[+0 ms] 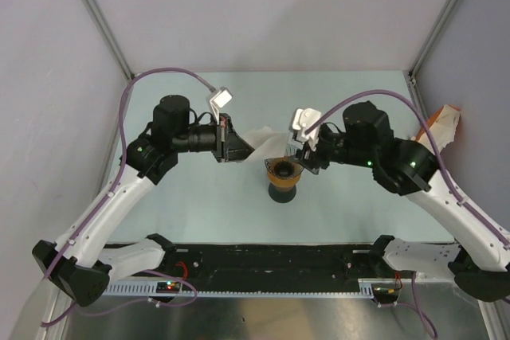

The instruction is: Place the coffee filter in the dripper

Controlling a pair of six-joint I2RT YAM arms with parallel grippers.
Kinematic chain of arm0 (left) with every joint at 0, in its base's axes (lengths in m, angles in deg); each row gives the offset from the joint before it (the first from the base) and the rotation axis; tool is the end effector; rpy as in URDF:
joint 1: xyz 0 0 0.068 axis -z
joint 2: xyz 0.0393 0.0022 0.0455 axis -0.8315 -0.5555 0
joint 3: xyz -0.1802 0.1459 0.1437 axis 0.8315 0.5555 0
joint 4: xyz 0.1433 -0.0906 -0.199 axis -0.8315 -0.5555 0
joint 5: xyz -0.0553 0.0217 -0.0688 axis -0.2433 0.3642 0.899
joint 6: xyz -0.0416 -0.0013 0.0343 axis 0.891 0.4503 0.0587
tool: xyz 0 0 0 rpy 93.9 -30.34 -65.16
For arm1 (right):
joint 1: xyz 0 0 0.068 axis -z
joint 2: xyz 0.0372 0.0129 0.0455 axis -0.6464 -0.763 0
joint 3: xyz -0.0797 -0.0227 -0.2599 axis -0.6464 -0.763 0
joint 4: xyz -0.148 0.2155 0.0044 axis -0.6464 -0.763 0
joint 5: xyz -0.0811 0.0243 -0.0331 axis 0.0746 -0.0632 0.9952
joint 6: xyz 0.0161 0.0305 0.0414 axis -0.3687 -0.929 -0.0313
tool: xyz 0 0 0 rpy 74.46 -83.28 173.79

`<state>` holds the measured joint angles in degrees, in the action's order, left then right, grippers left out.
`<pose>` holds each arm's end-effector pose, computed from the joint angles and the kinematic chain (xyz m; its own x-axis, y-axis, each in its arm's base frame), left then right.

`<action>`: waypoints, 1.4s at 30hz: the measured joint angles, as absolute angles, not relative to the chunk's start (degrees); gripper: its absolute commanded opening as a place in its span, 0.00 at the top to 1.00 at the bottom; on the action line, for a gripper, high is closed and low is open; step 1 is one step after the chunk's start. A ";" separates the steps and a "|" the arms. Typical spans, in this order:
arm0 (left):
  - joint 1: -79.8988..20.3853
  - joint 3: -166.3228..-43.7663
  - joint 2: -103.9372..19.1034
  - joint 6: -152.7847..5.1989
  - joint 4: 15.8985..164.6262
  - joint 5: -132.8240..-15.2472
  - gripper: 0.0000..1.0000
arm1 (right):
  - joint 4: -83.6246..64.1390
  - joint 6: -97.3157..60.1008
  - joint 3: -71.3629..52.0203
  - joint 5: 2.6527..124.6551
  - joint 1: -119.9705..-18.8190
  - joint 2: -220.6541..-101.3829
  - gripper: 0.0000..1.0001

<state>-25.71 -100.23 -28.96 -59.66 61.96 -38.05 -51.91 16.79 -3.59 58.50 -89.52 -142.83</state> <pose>0.1829 -0.1368 0.3940 -0.6772 0.0387 -0.7348 0.7015 0.3355 -0.6288 0.1323 0.1654 0.4403 0.1840 -0.5011 -0.8456 -0.8915 0.2773 -0.3584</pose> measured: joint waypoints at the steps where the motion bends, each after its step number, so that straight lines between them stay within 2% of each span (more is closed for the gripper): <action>1: -25.71 -100.23 -28.94 -59.48 62.38 -37.50 1.00 | -51.74 16.22 -3.83 56.99 -88.76 -141.96 0.52; 3: -25.71 -100.23 -28.90 -59.24 63.03 -36.63 1.00 | -51.56 15.45 -3.92 54.41 -88.12 -140.73 0.54; 7: -25.71 -100.23 -28.83 -58.72 63.69 -35.53 1.00 | -50.56 14.34 -3.92 49.54 -87.75 -139.90 0.51; 13: -25.71 -100.23 -28.81 -58.39 64.02 -35.01 1.00 | -50.60 13.44 -4.27 45.43 -87.77 -140.25 0.58; 19: -25.75 -100.23 -28.44 -58.41 64.98 -33.87 1.00 | -50.51 13.22 -4.31 44.09 -87.64 -141.34 0.69; 21: -25.75 -100.23 -28.05 -58.41 65.18 -33.63 1.00 | -50.45 13.20 -4.31 43.92 -87.60 -141.74 0.78; 23: -25.78 -100.23 -27.63 -58.41 65.48 -33.35 1.00 | -50.40 13.18 -4.31 43.79 -87.53 -142.09 0.93; 24: -25.78 -100.23 -27.50 -58.41 65.59 -33.22 1.00 | -50.40 12.98 -4.31 43.79 -87.51 -142.26 0.97; 29: -25.80 -100.23 -27.19 -58.41 66.44 -31.86 1.00 | -50.40 12.89 -4.31 43.81 -87.42 -142.42 1.00; 38: -25.80 -100.23 -27.11 -57.95 67.76 -29.04 1.00 | -50.23 15.04 -4.47 43.85 -86.55 -142.96 1.00; 39: -25.80 -100.23 -27.11 -57.89 67.91 -28.95 1.00 | -50.12 15.23 -4.47 43.85 -86.46 -143.05 0.96; 40: -25.80 -100.23 -27.11 -57.84 68.08 -28.93 1.00 | -49.97 15.28 -4.49 43.85 -86.31 -143.07 0.87; 41: -25.80 -100.23 -27.11 -57.82 68.24 -29.02 1.00 | -49.86 15.30 -4.51 43.83 -86.13 -143.07 0.69; 42: -25.80 -100.23 -27.11 -57.80 68.39 -29.17 1.00 | -49.77 15.19 -4.51 43.83 -86.00 -143.07 0.55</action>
<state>-25.80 -100.23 -27.11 -57.80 68.39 -29.17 -49.77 15.19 -4.51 43.83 -86.00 -143.07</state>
